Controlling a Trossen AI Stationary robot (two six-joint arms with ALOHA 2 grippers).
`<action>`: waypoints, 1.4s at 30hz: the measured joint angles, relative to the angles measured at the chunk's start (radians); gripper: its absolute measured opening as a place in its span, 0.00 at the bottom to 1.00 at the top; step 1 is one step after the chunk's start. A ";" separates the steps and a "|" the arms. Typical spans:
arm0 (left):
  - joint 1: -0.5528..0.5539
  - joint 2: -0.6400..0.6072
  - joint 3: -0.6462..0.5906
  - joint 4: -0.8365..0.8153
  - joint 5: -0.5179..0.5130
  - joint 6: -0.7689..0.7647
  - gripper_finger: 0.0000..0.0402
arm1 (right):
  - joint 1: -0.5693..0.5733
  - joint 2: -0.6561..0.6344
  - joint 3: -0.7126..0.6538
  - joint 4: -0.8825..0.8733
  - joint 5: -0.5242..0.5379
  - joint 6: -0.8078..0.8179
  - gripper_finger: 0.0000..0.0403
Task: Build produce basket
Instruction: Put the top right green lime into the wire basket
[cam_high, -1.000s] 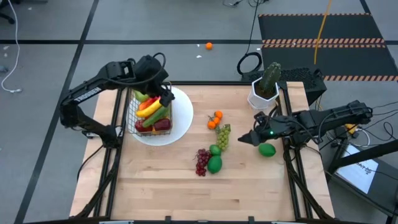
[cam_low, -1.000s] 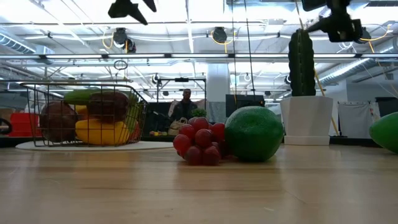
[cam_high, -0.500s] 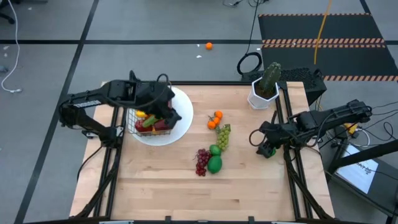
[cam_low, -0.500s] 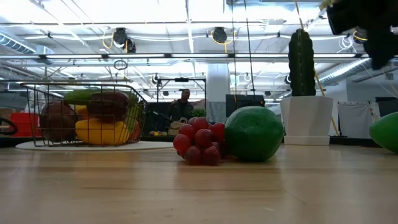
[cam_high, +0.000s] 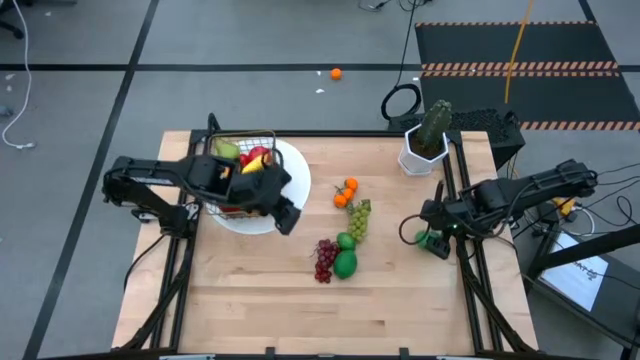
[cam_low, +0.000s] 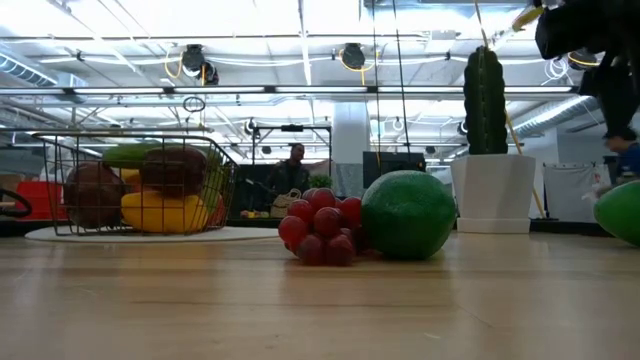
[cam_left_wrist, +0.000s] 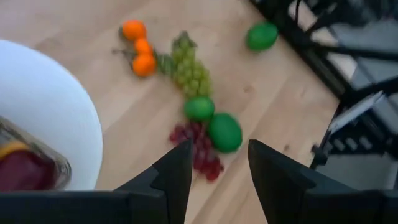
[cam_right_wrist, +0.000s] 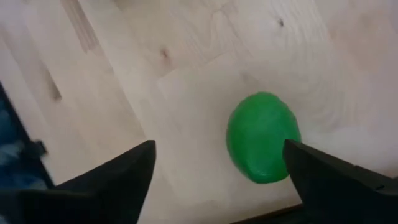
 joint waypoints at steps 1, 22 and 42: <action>-0.013 0.007 0.000 0.001 0.000 -0.006 0.39 | 0.000 0.006 0.000 -0.001 0.004 -0.023 0.86; -0.133 0.045 0.002 -0.001 -0.050 -0.071 0.39 | -0.003 0.175 -0.198 0.133 0.024 -0.319 0.97; -0.040 0.046 0.002 -0.001 -0.052 0.107 0.39 | -0.003 0.208 -0.264 0.222 -0.128 -0.051 0.76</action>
